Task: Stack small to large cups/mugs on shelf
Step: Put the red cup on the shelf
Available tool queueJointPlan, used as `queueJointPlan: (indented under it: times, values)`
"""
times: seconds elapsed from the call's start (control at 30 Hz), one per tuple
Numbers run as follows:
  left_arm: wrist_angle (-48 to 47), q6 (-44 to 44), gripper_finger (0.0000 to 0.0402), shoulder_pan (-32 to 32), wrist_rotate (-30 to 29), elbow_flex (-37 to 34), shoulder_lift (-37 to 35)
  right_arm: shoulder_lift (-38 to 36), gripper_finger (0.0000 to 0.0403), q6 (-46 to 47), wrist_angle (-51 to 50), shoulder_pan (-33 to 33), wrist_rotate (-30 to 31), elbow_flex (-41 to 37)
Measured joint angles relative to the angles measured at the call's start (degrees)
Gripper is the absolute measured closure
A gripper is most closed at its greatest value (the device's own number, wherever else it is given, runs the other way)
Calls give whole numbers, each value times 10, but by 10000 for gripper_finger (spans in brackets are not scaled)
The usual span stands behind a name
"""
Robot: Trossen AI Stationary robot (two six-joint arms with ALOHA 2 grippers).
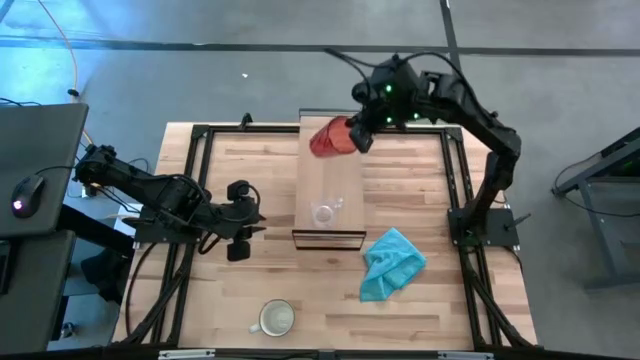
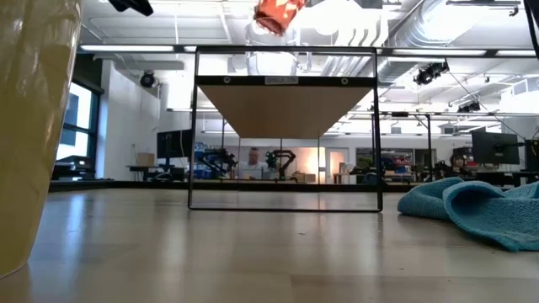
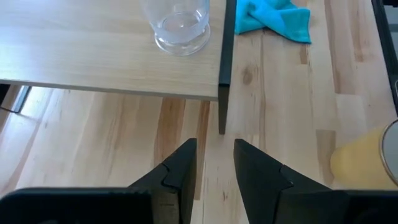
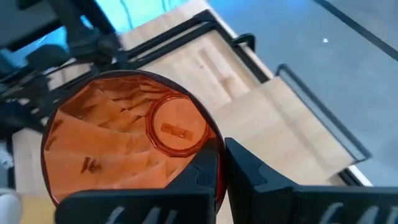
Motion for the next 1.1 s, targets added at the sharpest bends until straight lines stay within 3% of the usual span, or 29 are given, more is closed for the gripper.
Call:
queueJointPlan:
  times: [0.6, 1.1]
  values:
    - [-4, -1, 305, 0, -13, 0, 0, 69, 403, -23, -5, -99, -99, -1]
    - [-21, -17, 305, 0, -45, 0, 0, 86, 403, 8, -74, -103, -98, 0]
